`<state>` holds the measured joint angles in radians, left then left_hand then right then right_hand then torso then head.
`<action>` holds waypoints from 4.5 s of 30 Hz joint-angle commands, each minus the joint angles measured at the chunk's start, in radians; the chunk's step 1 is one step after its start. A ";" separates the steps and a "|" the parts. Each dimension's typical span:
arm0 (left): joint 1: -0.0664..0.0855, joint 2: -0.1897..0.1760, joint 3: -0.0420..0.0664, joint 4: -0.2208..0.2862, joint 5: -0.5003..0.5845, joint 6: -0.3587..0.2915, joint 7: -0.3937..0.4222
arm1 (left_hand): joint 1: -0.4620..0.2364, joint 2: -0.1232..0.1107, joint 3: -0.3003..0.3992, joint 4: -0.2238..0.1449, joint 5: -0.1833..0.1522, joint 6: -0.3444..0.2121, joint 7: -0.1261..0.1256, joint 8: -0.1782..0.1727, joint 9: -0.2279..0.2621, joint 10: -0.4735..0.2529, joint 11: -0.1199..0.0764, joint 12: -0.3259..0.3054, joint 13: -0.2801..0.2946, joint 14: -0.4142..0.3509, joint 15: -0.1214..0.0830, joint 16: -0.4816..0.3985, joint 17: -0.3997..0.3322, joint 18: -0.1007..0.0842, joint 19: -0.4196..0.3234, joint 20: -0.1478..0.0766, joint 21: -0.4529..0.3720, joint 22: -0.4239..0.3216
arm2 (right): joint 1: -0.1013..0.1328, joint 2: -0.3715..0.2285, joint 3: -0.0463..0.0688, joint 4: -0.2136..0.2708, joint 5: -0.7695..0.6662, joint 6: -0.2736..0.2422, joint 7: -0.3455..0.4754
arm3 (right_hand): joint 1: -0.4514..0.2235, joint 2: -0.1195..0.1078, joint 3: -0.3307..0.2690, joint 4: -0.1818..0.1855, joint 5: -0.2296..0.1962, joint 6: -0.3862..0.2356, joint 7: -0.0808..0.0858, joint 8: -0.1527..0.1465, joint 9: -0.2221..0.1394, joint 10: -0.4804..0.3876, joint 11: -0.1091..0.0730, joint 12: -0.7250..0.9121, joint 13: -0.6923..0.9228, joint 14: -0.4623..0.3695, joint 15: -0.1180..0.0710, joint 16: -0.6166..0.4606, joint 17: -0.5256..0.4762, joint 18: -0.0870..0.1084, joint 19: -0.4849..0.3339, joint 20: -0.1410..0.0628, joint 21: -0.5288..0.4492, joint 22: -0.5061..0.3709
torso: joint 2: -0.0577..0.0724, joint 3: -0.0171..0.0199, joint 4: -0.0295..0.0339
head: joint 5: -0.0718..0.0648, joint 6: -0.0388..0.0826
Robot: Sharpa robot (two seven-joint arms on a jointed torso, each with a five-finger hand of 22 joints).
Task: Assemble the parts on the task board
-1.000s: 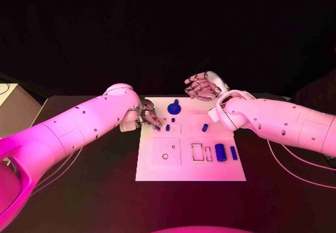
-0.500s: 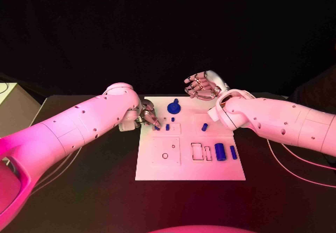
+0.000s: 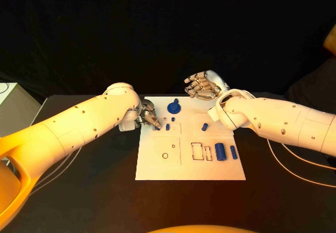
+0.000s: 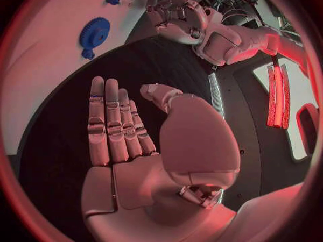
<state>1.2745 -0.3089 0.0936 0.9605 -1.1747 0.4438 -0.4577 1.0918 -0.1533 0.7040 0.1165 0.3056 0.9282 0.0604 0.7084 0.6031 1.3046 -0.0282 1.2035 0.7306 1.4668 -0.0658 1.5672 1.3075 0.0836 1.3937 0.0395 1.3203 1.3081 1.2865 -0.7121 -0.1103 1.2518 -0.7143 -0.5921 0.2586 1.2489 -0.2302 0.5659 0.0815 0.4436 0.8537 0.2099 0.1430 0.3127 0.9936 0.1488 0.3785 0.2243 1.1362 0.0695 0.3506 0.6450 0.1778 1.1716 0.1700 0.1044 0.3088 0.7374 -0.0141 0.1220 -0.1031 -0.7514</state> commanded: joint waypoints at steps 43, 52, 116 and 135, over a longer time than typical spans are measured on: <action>-0.004 0.023 -0.008 -0.022 0.008 0.036 -0.004 | 0.002 0.013 0.128 -0.125 -0.008 0.026 -0.015 -0.007 0.000 0.009 0.002 -0.007 -0.010 0.104 -0.009 0.004 0.263 -0.008 0.002 -0.003 -0.002 0.014 | 0.000 0.002 0.001 0.002 -0.001 0.012 0.008 | -0.005 0.002 -0.004 0.001 0.003 0.001 0.012 0.004 -0.001 0.004 -0.005 -0.004 -0.001 0.007 0.004 -0.003 -0.001 0.004 0.006 0.002 -0.004 -0.001 | 0.000 -0.0003 0.0002 | -0.002 -0.003; -0.004 0.026 -0.013 -0.025 0.026 0.021 -0.010 | -0.026 -0.001 0.022 -0.064 -0.024 0.033 -0.025 -0.016 0.005 0.012 -0.005 -0.007 -0.004 0.104 -0.013 0.004 0.263 -0.008 0.001 -0.005 -0.006 0.011 | 0.000 0.003 0.001 0.002 0.000 0.012 0.009 | -0.005 0.002 -0.004 0.001 0.003 0.001 0.012 0.004 -0.001 0.004 -0.005 -0.004 -0.001 0.007 0.004 -0.003 -0.001 0.004 0.006 0.002 -0.004 -0.001 | 0.000 -0.0004 0.0007 | -0.003 -0.003; -0.006 -0.039 -0.014 0.040 0.073 -0.148 0.012 | -0.036 -0.007 -0.343 0.177 -0.209 0.072 -0.028 -0.060 -0.001 0.014 -0.007 0.000 0.018 0.104 -0.017 0.004 0.263 -0.009 0.010 -0.010 -0.006 0.016 | 0.000 -0.003 0.001 0.002 0.002 0.014 0.011 | -0.004 0.004 -0.006 -0.001 0.004 0.000 0.012 0.006 -0.002 0.006 -0.005 -0.003 -0.016 0.011 0.003 -0.012 -0.001 0.004 0.012 0.002 -0.010 -0.016 | 0.000 -0.0008 0.0003 | -0.007 0.000; -0.008 -0.070 -0.007 0.057 0.118 -0.172 0.022 | -0.030 0.004 -0.369 0.174 -0.251 0.072 -0.029 -0.063 -0.001 0.012 -0.008 -0.003 0.015 0.104 -0.017 0.004 0.263 -0.008 0.008 -0.010 -0.010 0.013 | -0.001 -0.006 0.001 0.003 0.002 0.014 0.011 | -0.004 0.004 -0.006 -0.001 0.004 0.000 0.012 0.006 -0.002 0.006 -0.005 -0.003 -0.016 0.011 0.003 -0.012 -0.001 0.004 0.012 0.002 -0.010 -0.016 | 0.000 -0.0010 0.0002 | -0.006 0.001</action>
<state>1.2675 -0.3784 0.0855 1.0133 -1.0750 0.2872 -0.4516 1.0601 -0.1533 0.3381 0.2897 0.0608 0.9973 0.0303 0.6502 0.6031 1.3171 -0.0337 1.1996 0.7461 1.4633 -0.0767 1.5671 1.3075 0.0835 1.4008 0.0323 1.3115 1.3076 1.2862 -0.7176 -0.1103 1.2531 -0.7106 -0.5895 0.2593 1.2489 -0.2303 0.5659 0.0815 0.4436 0.8541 0.2101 0.1430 0.3114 0.9972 0.1452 0.3785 0.2080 1.1417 0.0750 0.3409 0.6450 0.1778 1.1774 0.1749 0.0984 0.2930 0.7372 -0.0146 0.1222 -0.1096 -0.7506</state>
